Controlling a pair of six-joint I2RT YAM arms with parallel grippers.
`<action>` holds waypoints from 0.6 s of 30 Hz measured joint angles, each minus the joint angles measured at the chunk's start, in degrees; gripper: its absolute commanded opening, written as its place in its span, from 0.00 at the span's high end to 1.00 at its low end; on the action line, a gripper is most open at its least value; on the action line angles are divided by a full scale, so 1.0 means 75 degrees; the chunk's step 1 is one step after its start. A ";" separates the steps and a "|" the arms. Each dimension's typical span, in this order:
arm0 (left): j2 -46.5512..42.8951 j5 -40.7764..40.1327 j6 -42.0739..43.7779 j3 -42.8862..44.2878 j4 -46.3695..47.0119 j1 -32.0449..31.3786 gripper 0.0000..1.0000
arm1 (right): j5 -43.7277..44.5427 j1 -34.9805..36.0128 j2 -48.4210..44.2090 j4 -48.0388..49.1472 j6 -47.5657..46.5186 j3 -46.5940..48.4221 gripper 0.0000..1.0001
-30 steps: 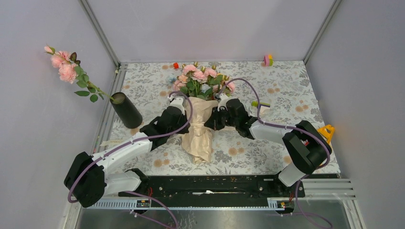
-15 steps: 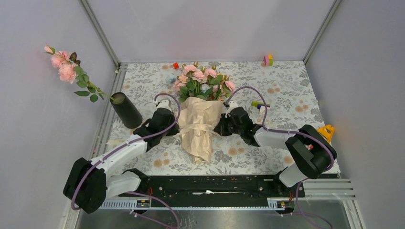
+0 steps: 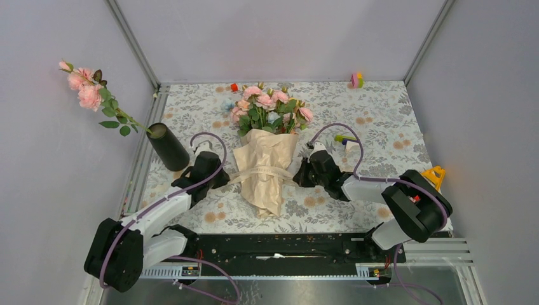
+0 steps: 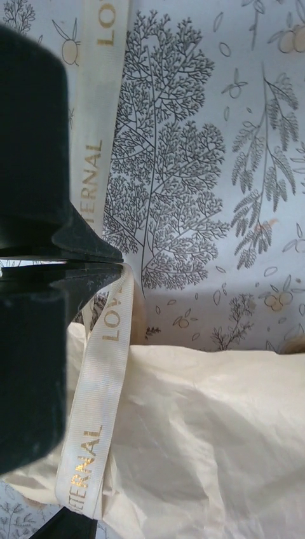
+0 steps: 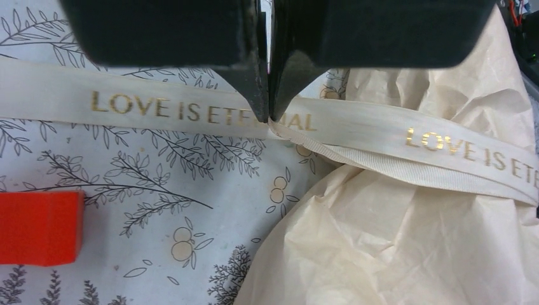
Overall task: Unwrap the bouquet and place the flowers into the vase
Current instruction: Untie the ribbon from the wrapping paper.
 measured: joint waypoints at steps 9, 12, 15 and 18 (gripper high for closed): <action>-0.0501 0.0111 -0.0458 -0.0423 0.0251 0.0321 0.66 | -0.0076 -0.0216 -0.0073 -0.0175 0.0009 -0.0003 0.73; -0.0784 0.0140 -0.0449 -0.0420 0.0268 0.0388 0.39 | -0.0312 -0.0469 -0.0321 -0.0256 -0.0149 -0.0006 0.62; -0.1093 0.0122 -0.0370 -0.0391 0.0178 0.0405 0.28 | -0.0530 -0.0653 -0.0589 -0.0399 -0.0382 0.0000 0.53; -0.1271 0.0108 -0.0300 -0.0230 -0.0058 0.0405 0.24 | -0.0737 -0.0749 -0.0816 -0.0670 -0.0755 0.0102 0.45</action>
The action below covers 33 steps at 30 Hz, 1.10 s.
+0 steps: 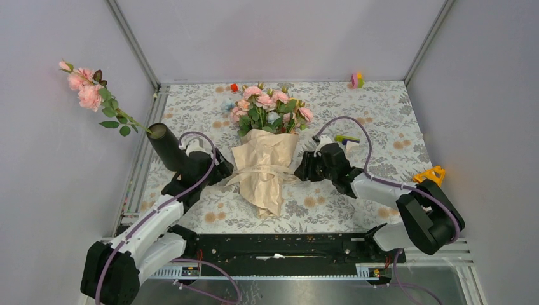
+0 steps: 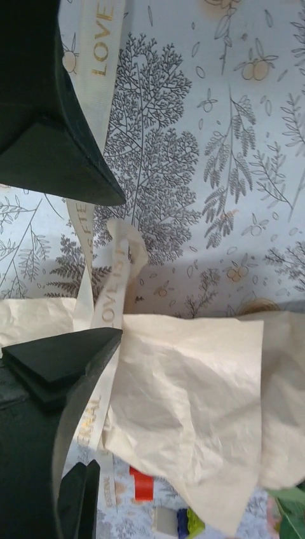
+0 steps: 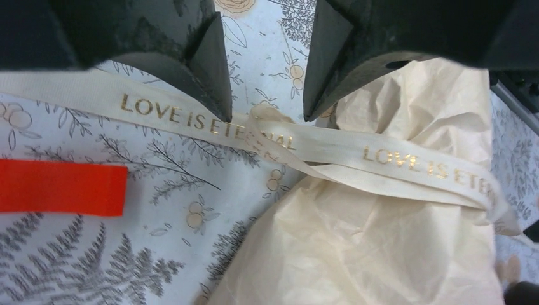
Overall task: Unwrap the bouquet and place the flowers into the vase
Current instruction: Untie the ribbon from the wrapping paper.
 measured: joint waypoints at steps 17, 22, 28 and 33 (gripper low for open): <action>0.0880 0.0533 0.1338 0.1192 0.0478 -0.1944 0.21 | -0.1778 -0.0006 0.1125 -0.0323 -0.1411 0.1947 0.48; 0.1390 0.0522 0.1734 0.1498 0.0507 -0.2378 0.23 | -0.2066 -0.0006 0.1789 -0.0338 -0.1547 0.2448 0.50; 0.1772 0.0437 0.1868 0.1699 0.0478 -0.2419 0.24 | -0.2445 -0.0006 0.2203 -0.0440 -0.1580 0.2681 0.53; 0.2057 0.0376 0.1877 0.1798 0.0420 -0.2460 0.30 | -0.2754 -0.0006 0.2346 -0.0481 -0.1582 0.2771 0.55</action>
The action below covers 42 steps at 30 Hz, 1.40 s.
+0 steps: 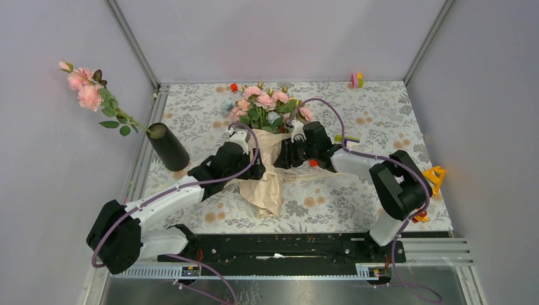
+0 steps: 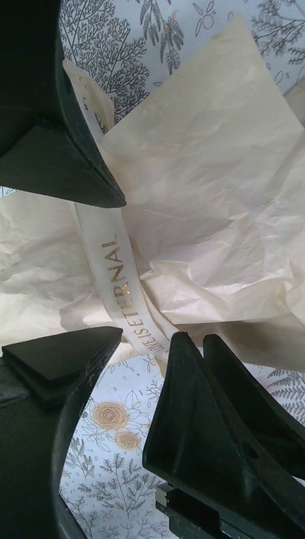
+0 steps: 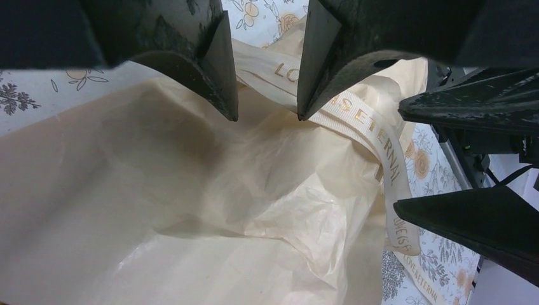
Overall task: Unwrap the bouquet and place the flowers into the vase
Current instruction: Untie the ribbon from the wrapping paper.
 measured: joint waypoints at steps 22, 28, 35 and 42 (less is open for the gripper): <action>0.0501 -0.0140 -0.0102 0.0111 -0.0041 -0.0047 0.43 | -0.0667 0.0009 0.0259 0.0020 0.0061 0.0067 0.62; 0.0583 -0.0175 -0.0157 0.0122 -0.0041 -0.0058 0.55 | -0.0679 0.0044 0.0277 0.0023 0.0055 0.0067 0.80; 0.0597 -0.0219 -0.0201 0.0125 -0.0041 -0.0061 0.72 | -0.0729 0.0055 0.0274 0.0128 0.0061 0.0050 0.99; 0.0516 -0.0259 -0.0207 0.0125 -0.0064 -0.0067 0.79 | -0.0516 0.0058 0.0082 0.0396 0.0079 -0.0370 1.00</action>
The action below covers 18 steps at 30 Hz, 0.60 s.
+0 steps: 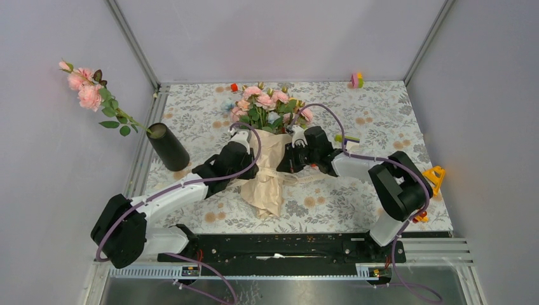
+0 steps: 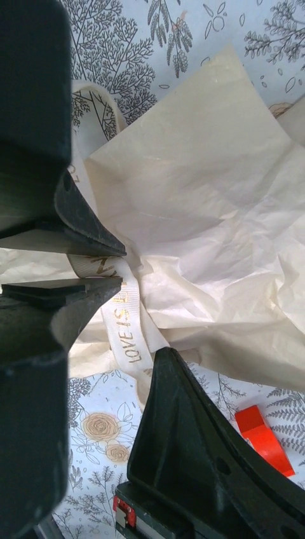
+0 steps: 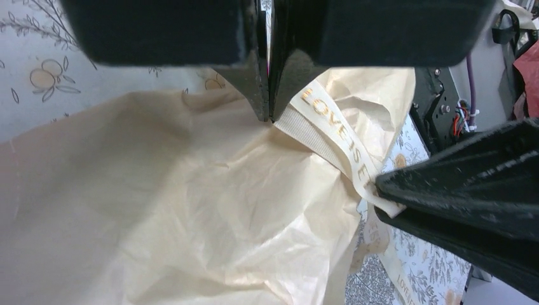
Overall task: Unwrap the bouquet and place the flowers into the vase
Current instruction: Untie the ribbon from the wrapping paper.
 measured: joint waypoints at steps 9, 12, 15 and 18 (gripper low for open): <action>-0.0493 -0.0242 -0.0026 0.0000 -0.0105 0.0000 0.99 | 0.0600 0.0009 -0.0694 0.0420 0.0050 -0.0746 1.00; -0.0592 -0.0344 -0.0023 0.0000 -0.0227 0.0000 1.00 | 0.0761 0.0015 -0.0860 0.0490 0.0067 -0.0906 1.00; -0.0667 -0.0501 -0.0020 0.0000 -0.0318 0.0003 1.00 | 0.0959 0.0015 -0.1032 0.0632 0.0093 -0.1131 1.00; -0.0769 -0.0723 -0.0012 0.0000 -0.0414 0.0003 1.00 | 0.1201 0.0017 -0.1306 0.0781 0.0143 -0.1454 1.00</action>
